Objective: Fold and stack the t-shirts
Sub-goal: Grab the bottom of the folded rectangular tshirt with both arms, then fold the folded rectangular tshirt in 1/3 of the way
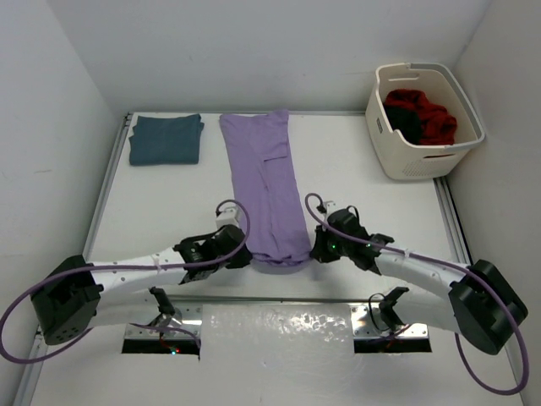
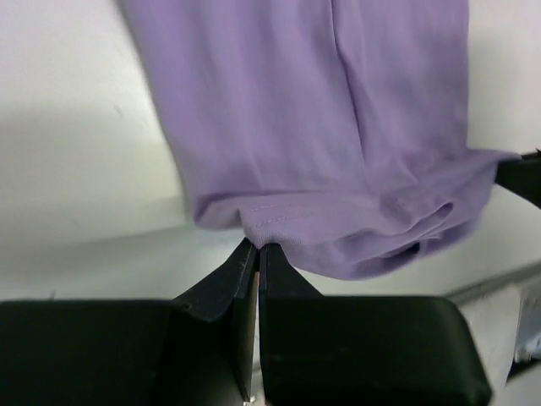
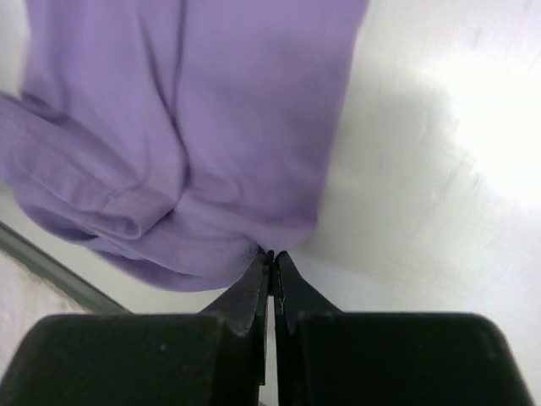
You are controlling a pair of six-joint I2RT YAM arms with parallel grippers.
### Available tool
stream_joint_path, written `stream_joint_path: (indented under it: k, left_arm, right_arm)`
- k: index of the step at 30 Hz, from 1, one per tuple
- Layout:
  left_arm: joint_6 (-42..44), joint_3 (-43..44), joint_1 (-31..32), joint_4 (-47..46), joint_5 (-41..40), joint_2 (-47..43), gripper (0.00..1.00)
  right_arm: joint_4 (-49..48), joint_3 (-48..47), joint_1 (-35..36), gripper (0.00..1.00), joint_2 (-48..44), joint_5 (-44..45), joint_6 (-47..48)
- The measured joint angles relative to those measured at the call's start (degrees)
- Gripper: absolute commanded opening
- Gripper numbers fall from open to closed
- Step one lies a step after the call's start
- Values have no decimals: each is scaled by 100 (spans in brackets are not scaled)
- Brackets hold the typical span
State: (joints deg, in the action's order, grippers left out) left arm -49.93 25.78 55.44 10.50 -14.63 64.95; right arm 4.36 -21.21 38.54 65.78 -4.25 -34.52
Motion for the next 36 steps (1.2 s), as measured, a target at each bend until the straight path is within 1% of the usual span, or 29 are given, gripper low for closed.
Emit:
stream_joint_path:
  k: [2, 4, 8, 15, 18, 21, 30, 36]
  left_arm:
    - [151, 149, -219, 20, -127, -20, 0]
    - [295, 361, -269, 35, -260, -20, 0]
    - [605, 776, -476, 7, -417, -22, 0]
    - [1075, 1357, -1469, -138, -566, 48, 0]
    - [1292, 1637, -1773, -328, -505, 341, 0]
    - [1486, 2000, -2072, -494, -382, 837, 0]
    - [1875, 2614, -2905, -944, -37, 1716, 0]
    - [2033, 3163, -3193, -1139, 243, 2476, 0]
  right_arm:
    - [-87, -271, -96, 0, 144, 52, 2]
    - [-264, -566, -195, 0, 409, 87, 4]
    - [-396, -1327, -472, 0, 1132, 52, -70]
    - [-472, -2756, -726, 0, 2111, 26, 59]
    - [-468, -3316, -833, 0, 2461, 26, 170]
    - [-433, -3847, -944, 0, 2793, 39, 289]
    - [-199, -5296, -1270, 0, 3888, -79, 566]
    - [-66, -5772, -1399, 0, 4395, -160, 629]
